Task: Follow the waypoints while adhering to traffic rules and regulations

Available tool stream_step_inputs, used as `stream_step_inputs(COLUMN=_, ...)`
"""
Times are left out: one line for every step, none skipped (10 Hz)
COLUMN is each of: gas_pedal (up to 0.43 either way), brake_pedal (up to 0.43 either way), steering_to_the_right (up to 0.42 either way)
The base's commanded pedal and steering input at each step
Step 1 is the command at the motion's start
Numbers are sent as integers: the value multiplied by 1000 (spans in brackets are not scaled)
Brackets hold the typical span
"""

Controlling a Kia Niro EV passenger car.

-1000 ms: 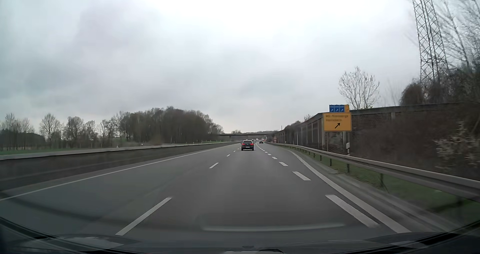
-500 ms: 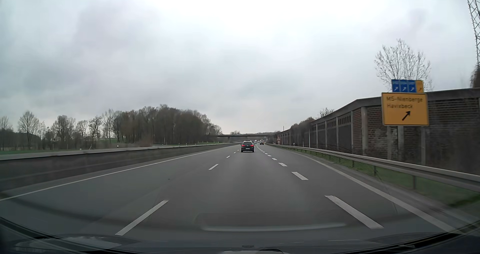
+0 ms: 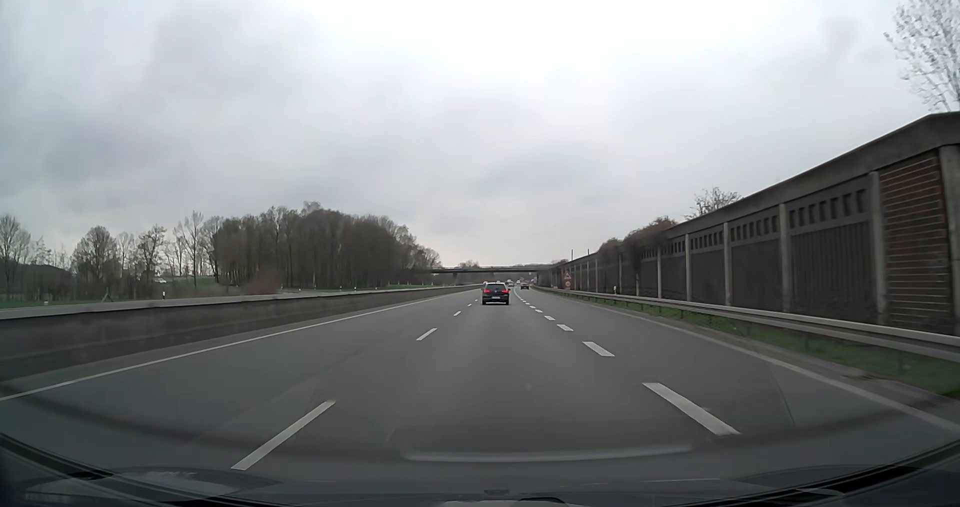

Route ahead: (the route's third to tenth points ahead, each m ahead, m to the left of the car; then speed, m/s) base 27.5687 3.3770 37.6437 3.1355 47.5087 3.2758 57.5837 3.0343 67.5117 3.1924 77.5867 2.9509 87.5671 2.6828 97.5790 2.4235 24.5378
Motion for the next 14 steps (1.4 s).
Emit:
stream_step_inputs(gas_pedal=197, brake_pedal=0, steering_to_the_right=0)
stream_step_inputs(gas_pedal=197, brake_pedal=0, steering_to_the_right=0)
stream_step_inputs(gas_pedal=197, brake_pedal=0, steering_to_the_right=1)
stream_step_inputs(gas_pedal=197, brake_pedal=0, steering_to_the_right=1)
stream_step_inputs(gas_pedal=197, brake_pedal=0, steering_to_the_right=1)
stream_step_inputs(gas_pedal=197, brake_pedal=0, steering_to_the_right=1)
stream_step_inputs(gas_pedal=197, brake_pedal=0, steering_to_the_right=1)
stream_step_inputs(gas_pedal=189, brake_pedal=0, steering_to_the_right=1)
stream_step_inputs(gas_pedal=189, brake_pedal=0, steering_to_the_right=1)
stream_step_inputs(gas_pedal=189, brake_pedal=0, steering_to_the_right=1)
stream_step_inputs(gas_pedal=177, brake_pedal=0, steering_to_the_right=2)
stream_step_inputs(gas_pedal=177, brake_pedal=0, steering_to_the_right=1)
stream_step_inputs(gas_pedal=169, brake_pedal=0, steering_to_the_right=1)
stream_step_inputs(gas_pedal=169, brake_pedal=0, steering_to_the_right=1)
